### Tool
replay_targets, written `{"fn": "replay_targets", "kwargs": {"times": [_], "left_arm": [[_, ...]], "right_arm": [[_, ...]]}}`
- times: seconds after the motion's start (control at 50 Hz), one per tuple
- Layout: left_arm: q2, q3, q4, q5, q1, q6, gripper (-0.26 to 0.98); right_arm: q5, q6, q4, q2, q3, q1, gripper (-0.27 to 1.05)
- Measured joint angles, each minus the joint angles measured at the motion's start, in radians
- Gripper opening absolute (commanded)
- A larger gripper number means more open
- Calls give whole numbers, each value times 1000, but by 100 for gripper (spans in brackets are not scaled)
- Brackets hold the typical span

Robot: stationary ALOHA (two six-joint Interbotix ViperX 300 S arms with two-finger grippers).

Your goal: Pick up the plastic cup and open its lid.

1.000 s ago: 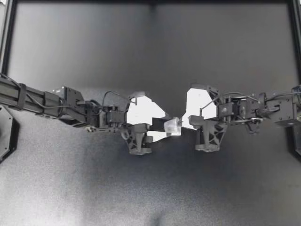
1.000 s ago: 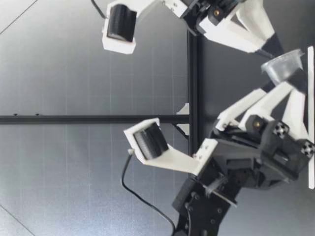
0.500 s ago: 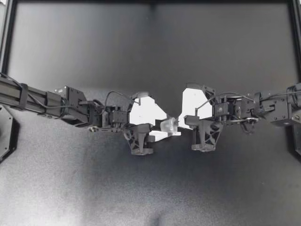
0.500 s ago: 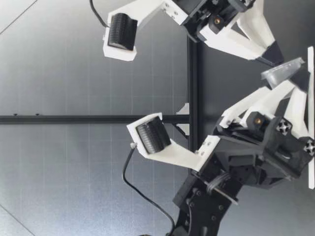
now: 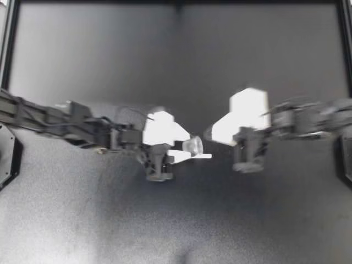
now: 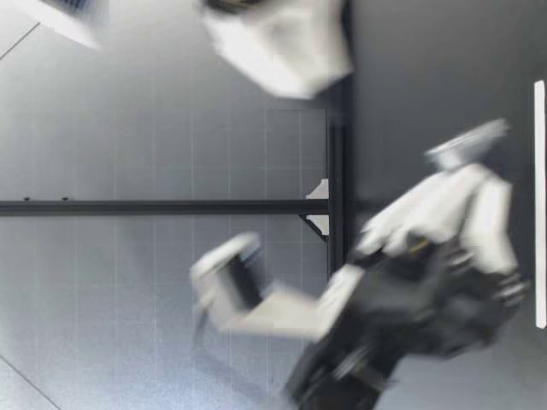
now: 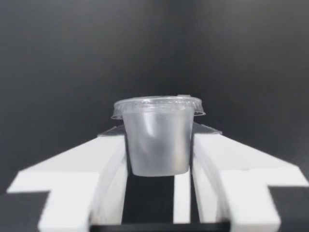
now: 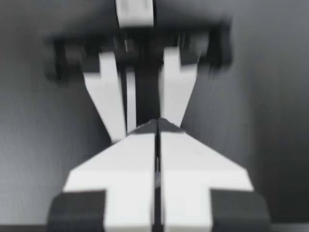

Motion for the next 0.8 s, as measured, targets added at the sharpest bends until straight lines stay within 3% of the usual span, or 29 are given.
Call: {"fn": "replay_targets", "kwargs": {"times": [0.2, 0.36, 0.46, 0.68, 0.8], "left_arm": [[-146, 121, 0, -256, -5, -37, 17], [-201, 161, -2, -445, -6, -52, 17], [-218, 169, 2, -538, -9, -67, 17], [-216, 170, 3, -546, -14, -110, 17], [-216, 169, 6, -512, -17, -112, 17]], "right_arm": [[-259, -78, -130, -158, 81, 2, -18], [-319, -207, -186, -172, 80, 2, -11], [-322, -311, -193, -170, 69, 2, 0], [-322, -549, -195, -129, 63, 3, 44], [-321, -699, -196, -64, 58, 3, 49]]}}
